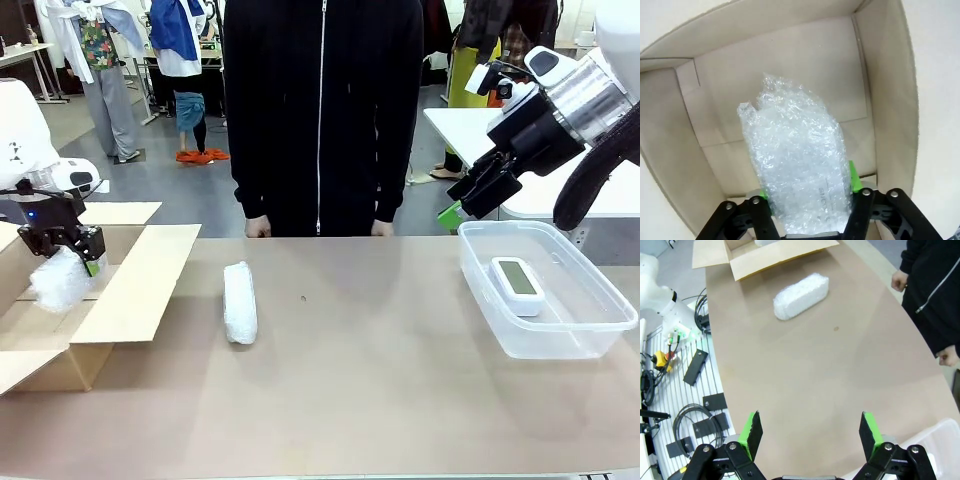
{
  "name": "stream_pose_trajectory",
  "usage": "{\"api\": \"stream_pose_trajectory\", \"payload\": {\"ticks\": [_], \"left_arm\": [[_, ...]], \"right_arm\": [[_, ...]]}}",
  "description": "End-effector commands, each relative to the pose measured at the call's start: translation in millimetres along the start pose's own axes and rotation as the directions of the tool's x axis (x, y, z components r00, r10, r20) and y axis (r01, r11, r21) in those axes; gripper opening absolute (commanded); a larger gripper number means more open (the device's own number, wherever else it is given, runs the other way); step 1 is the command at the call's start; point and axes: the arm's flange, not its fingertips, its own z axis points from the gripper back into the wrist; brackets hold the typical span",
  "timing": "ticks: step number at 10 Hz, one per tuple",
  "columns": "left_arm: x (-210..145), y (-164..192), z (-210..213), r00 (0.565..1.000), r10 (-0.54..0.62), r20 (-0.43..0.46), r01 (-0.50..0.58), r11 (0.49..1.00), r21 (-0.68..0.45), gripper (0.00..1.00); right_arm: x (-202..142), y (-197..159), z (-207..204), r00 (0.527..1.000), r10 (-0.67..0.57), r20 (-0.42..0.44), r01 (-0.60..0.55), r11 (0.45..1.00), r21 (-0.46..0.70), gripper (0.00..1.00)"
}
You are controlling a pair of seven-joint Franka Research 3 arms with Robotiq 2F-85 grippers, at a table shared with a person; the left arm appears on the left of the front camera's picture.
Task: Separate and place wrapped and unwrapped clocks.
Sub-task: If the picked Digital clock is wrapped, place it in the Package Box ; if not, place it in the Organizing box.
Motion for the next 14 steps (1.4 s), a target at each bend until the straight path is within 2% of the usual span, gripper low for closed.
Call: {"api": "stream_pose_trajectory", "payload": {"ticks": [1, 6, 12, 14], "left_arm": [[3, 5, 6, 1.0, -0.019, -0.008, 0.019, 0.999, -0.033, 1.0], [-3, 5, 26, 1.0, -0.02, -0.019, 0.019, 0.999, -0.039, 1.0], [-49, -16, 158, 0.998, 0.023, 0.058, -0.023, 1.0, 0.014, 1.0], [-59, -20, 176, 0.998, 0.043, 0.052, -0.043, 0.999, -0.004, 1.0]], "right_arm": [[-1, -2, 2, 1.0, 0.016, -0.008, -0.016, 1.0, 0.008, 1.0], [-1, -2, 2, 1.0, 0.016, -0.008, -0.016, 1.0, 0.008, 1.0], [-1, -2, 2, 1.0, 0.016, -0.008, -0.016, 1.0, 0.008, 1.0], [-1, -2, 2, 1.0, 0.016, -0.008, -0.016, 1.0, 0.008, 1.0]]}}
